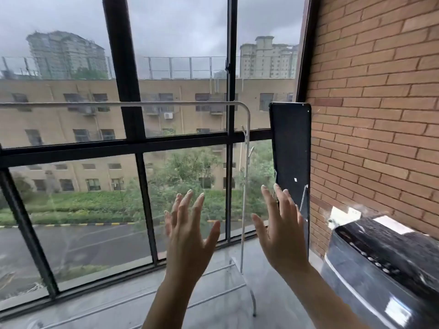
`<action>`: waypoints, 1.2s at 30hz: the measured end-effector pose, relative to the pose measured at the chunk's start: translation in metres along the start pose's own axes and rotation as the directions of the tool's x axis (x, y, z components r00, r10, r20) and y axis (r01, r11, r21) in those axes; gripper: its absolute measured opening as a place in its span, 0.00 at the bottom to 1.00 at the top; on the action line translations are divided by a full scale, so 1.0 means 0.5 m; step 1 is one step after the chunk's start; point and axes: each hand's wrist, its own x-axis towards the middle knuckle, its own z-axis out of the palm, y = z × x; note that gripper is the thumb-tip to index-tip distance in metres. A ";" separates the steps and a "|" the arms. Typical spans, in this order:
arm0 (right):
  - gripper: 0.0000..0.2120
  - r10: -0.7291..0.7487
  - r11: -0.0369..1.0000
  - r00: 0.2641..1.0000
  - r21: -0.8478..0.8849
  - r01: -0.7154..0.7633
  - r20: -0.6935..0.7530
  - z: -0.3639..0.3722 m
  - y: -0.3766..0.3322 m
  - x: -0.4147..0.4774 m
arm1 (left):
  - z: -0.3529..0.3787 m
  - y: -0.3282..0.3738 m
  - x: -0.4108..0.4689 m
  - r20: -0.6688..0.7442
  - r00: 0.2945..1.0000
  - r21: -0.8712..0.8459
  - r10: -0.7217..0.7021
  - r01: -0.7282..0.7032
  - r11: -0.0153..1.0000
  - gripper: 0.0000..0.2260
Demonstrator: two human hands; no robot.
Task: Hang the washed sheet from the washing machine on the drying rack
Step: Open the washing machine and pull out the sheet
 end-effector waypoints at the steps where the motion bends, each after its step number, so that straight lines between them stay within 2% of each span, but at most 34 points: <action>1: 0.26 0.016 1.000 1.000 0.013 -0.016 0.021 -0.009 0.029 0.004 | 0.021 0.028 0.006 0.007 1.000 -0.027 -0.005 0.005 1.000 0.27; 8: 0.26 0.062 0.998 0.997 -0.036 -0.060 0.055 -0.035 0.255 0.003 | 0.198 0.181 0.011 0.053 0.999 -0.093 0.008 -0.003 0.996 0.26; 17: 0.25 0.154 0.985 0.987 -0.086 -0.149 0.050 -0.067 0.459 0.017 | 0.373 0.323 0.043 0.100 0.992 -0.180 0.073 -0.054 0.982 0.24; 25: 0.26 0.224 0.966 0.969 -0.153 -0.207 0.106 -0.028 0.609 0.049 | 0.547 0.369 0.092 0.157 0.981 -0.252 0.117 -0.075 0.965 0.24; 36: 0.26 0.360 0.885 0.932 -0.329 -0.329 0.038 0.043 0.851 0.182 | 0.856 0.444 0.253 0.255 0.945 -0.425 0.207 -0.082 0.901 0.26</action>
